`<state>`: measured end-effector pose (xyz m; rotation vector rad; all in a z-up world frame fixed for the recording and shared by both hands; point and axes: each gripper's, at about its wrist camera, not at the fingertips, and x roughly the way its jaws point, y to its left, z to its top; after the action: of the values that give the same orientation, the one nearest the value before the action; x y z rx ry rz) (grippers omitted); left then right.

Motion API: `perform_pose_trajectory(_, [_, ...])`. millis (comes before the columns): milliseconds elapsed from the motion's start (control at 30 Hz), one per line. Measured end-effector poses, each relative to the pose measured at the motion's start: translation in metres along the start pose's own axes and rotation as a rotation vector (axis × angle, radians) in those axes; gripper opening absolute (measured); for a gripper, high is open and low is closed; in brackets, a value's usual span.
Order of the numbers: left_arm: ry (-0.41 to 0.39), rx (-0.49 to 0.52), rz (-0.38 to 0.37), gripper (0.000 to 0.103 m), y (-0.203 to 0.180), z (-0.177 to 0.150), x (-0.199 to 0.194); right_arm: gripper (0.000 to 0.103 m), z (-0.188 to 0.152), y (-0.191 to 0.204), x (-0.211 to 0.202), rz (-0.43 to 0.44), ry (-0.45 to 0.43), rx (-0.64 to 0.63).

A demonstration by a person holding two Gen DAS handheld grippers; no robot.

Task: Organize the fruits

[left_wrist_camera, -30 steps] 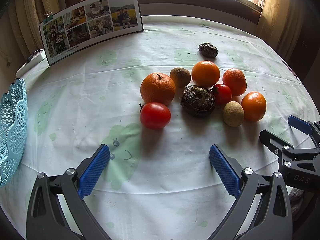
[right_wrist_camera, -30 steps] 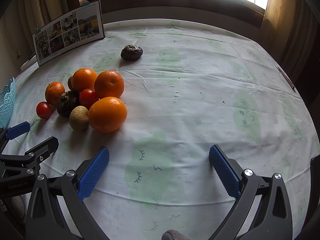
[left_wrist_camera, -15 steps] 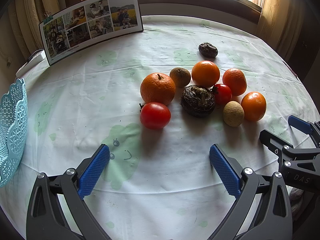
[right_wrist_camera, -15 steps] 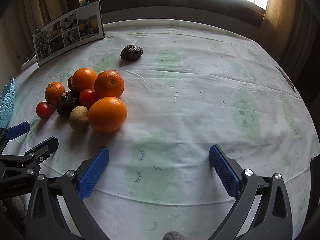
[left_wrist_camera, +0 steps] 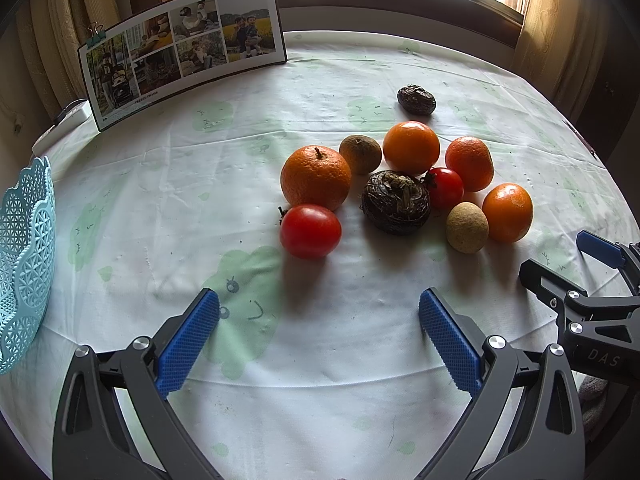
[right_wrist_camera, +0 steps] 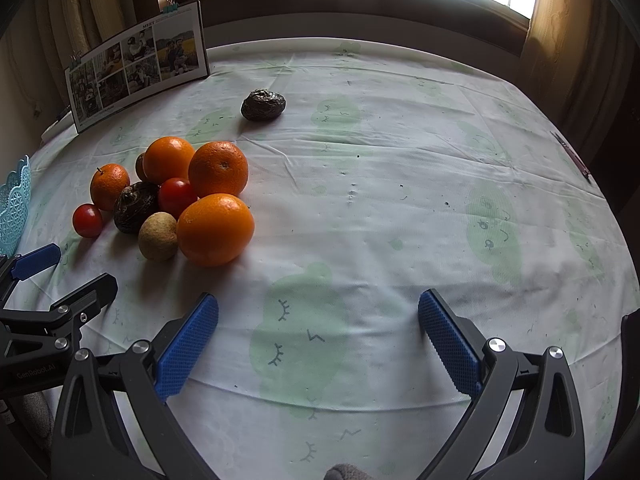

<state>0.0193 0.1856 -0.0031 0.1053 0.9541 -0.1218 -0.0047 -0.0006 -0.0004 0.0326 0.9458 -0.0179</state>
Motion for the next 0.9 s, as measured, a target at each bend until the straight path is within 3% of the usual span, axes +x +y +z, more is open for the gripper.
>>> perform_pose_trajectory(900, [0.001, 0.002, -0.001, 0.101, -0.0001, 0.0001, 0.0006, 0.098, 0.0012, -0.0016, -0.0001, 0.020, 0.014, -0.031])
